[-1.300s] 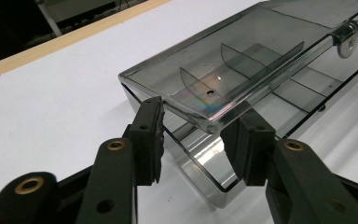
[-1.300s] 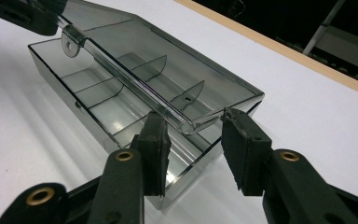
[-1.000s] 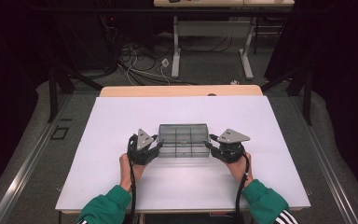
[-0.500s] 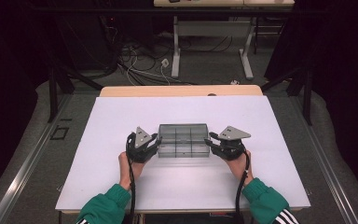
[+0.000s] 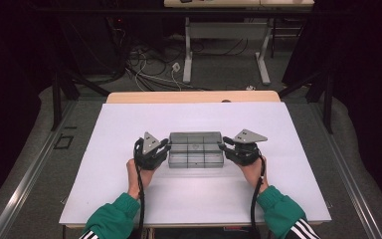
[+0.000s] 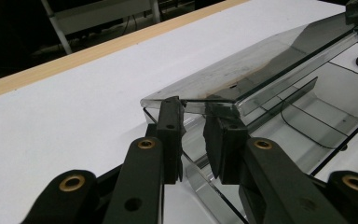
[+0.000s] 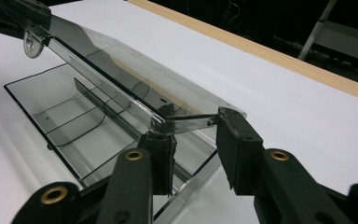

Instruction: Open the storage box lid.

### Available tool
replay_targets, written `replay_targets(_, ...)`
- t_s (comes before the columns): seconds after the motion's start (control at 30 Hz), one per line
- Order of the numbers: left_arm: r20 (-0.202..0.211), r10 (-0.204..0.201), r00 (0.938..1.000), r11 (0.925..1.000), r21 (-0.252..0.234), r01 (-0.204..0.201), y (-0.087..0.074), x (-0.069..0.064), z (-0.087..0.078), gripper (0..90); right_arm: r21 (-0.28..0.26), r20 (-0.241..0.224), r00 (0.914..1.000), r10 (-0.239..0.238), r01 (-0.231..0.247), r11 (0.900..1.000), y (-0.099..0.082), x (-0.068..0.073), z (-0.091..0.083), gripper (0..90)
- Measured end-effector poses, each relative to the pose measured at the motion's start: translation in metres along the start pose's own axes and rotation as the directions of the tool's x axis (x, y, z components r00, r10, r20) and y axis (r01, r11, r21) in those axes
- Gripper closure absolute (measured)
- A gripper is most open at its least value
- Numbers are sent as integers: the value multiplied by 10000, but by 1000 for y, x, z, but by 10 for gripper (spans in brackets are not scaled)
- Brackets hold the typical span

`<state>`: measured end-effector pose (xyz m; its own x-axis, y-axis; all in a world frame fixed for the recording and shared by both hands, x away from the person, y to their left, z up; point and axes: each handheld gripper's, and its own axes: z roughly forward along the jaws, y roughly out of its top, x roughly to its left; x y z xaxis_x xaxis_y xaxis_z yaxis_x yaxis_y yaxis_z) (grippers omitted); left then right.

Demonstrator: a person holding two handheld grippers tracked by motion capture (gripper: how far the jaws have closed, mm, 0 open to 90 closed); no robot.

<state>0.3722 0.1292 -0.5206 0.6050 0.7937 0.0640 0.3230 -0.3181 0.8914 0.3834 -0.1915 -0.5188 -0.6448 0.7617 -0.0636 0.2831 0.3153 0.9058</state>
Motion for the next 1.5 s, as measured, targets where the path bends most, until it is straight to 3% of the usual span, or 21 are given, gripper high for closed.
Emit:
replay_targets(0.37, 76, -134, 9999, 9999, -14, 134, 2, 2, -1, 768, 97, 60, 10000, -15, 15, 10000, 4, -2, 2, 686)
replay_targets(1.33, 319, -43, 9995, 9996, 275, 35, 16, 10, 1, 776, 344, 148, 9998, 126, -131, 9993, 17, -6, 5, 696)
replay_targets(1.5, 403, -356, 9986, 9989, 320, 343, 18, 14, 4, 781, 489, 173, 9998, 101, -109, 9987, 21, -8, 6, 701)
